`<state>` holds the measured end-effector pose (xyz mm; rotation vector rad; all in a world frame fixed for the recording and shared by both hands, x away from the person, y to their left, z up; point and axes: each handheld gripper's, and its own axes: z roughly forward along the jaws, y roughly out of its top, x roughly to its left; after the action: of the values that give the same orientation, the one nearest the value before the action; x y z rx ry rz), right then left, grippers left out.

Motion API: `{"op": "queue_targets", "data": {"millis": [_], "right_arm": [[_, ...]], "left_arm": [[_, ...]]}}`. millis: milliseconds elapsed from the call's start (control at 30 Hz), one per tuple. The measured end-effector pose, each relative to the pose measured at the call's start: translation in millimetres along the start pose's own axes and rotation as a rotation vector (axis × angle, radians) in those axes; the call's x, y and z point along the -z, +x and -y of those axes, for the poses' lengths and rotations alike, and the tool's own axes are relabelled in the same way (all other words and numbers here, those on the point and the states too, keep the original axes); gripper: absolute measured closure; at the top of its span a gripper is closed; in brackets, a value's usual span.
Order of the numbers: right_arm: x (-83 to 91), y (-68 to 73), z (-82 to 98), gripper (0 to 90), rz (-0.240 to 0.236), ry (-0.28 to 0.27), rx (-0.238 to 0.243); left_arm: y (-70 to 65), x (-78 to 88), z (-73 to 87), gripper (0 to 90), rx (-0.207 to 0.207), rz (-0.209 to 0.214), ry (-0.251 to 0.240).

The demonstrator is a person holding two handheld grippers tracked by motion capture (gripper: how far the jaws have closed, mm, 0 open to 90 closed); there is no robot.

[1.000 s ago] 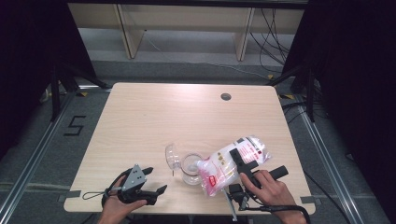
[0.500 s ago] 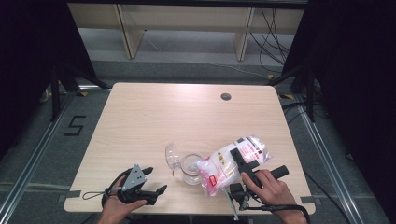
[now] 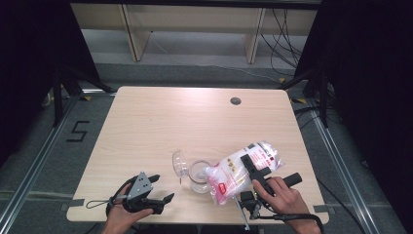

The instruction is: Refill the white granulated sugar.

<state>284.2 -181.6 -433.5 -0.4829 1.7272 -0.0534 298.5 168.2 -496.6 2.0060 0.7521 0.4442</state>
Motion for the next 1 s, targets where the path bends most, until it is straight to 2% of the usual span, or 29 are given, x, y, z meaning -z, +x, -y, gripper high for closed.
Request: {"op": "queue_targets", "data": {"millis": [133, 200, 267, 367, 400, 500, 567, 733, 767, 800, 1000], "right_arm": [[0.1, -1.8, 0.4, 50.1, 0.005, -0.006, 0.009], [-0.5, 1.4, 1.1, 50.1, 0.014, -0.013, -0.03], [-1.4, -0.3, 1.2, 50.2, 0.015, -0.021, -0.004], [-0.4, 0.9, 1.9, 50.1, 0.016, -0.012, -0.021], [-0.9, -2.0, 1.7, 50.1, 0.019, -0.02, 0.015], [-0.6, -2.0, 2.2, 50.2, 0.022, -0.019, 0.01], [0.3, -0.5, 2.4, 50.2, 0.02, -0.006, -0.01], [-0.1, -1.3, 2.0, 50.3, 0.026, -0.005, 0.021], [-0.8, -3.4, 1.5, 50.3, 0.023, -0.013, 0.051], [0.3, -3.3, 1.3, 50.3, 0.009, 0.005, 0.048], [-0.4, -4.4, 0.3, 50.3, 0.015, 0.0, 0.083]], "left_arm": [[-0.3, -0.1, 0.1, 19.5, -0.001, 0.0, -0.002], [0.1, 0.0, 0.0, 19.5, -0.001, -0.003, 0.004], [-0.1, 0.0, 0.1, 19.6, 0.001, 0.0, 0.0], [0.3, 0.0, 0.1, 19.6, -0.002, -0.002, 0.003], [0.2, -0.1, 0.1, 19.5, -0.001, -0.003, 0.004], [0.3, 0.0, 0.0, 19.6, -0.002, -0.002, 0.003], [0.1, -0.2, 0.1, 19.6, 0.001, 0.001, 0.0], [0.4, -0.1, 0.1, 19.6, -0.002, -0.001, 0.002], [0.2, -0.3, 0.2, 19.6, 0.001, 0.002, 0.001], [0.3, -0.4, 0.1, 19.6, 0.001, 0.0, 0.0], [0.2, 0.1, 0.0, 19.6, -0.001, 0.001, 0.0]]}}
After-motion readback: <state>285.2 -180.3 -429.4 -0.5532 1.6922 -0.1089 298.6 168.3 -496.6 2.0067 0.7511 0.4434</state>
